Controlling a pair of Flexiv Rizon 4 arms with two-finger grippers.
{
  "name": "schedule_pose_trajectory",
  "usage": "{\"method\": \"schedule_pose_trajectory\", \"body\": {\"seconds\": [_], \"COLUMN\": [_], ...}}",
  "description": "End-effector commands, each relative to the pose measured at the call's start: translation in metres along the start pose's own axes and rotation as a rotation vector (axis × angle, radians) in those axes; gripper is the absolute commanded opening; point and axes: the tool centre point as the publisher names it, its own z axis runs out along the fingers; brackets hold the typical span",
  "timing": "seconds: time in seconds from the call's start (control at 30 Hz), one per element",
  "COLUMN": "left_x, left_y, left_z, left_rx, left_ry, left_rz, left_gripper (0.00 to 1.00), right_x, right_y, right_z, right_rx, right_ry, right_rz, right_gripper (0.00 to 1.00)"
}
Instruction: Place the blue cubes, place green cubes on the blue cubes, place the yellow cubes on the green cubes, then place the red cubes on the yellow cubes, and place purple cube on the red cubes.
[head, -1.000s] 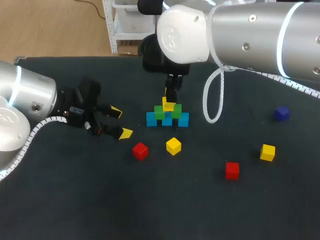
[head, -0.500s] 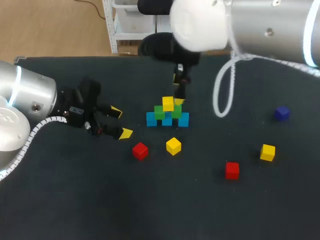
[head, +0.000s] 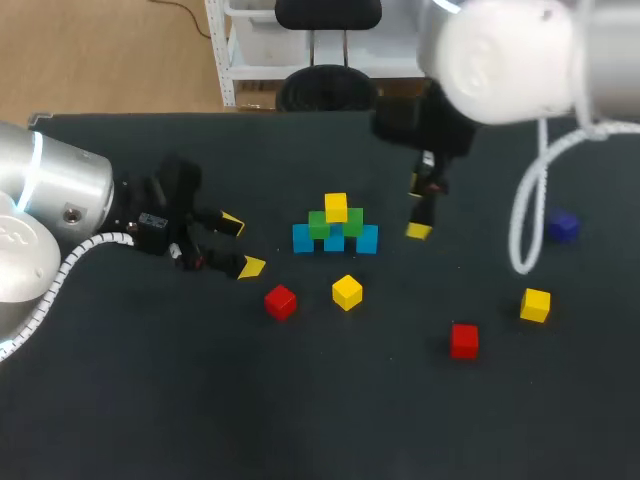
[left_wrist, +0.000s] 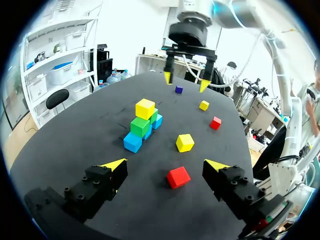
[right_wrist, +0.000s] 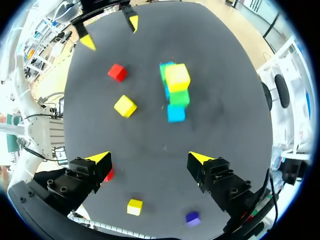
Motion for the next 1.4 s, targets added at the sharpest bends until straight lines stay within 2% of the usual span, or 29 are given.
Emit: {"method": "schedule_pose_trajectory", "body": {"seconds": [0.03, 0.2, 0.7, 0.97, 1.4], "left_x": [0.002, 0.002, 0.002, 0.002, 0.002], "left_y": [0.000, 0.000, 0.000, 0.000, 0.000], "left_z": [0.000, 0.000, 0.000, 0.000, 0.000], "left_rx": [-0.001, -0.001, -0.001, -0.001, -0.001], "left_ry": [-0.008, -0.008, -0.008, -0.008, -0.008], "left_rz": [0.003, 0.003, 0.003, 0.003, 0.003], "left_gripper": [1.00, 1.00, 1.00, 1.00, 1.00], "right_x": [0.040, 0.066, 0.121, 0.141, 0.171], "right_y": [0.018, 0.030, 0.053, 0.059, 0.053], "right_z": [0.000, 0.001, 0.005, 0.014, 0.028], "right_rx": [0.137, 0.133, 0.139, 0.141, 0.089], "right_ry": [-0.089, -0.064, -0.005, 0.059, 0.083], "right_rz": [0.010, 0.013, 0.016, 0.027, 0.050], "right_gripper": [1.00, 1.00, 1.00, 1.00, 1.00]}}
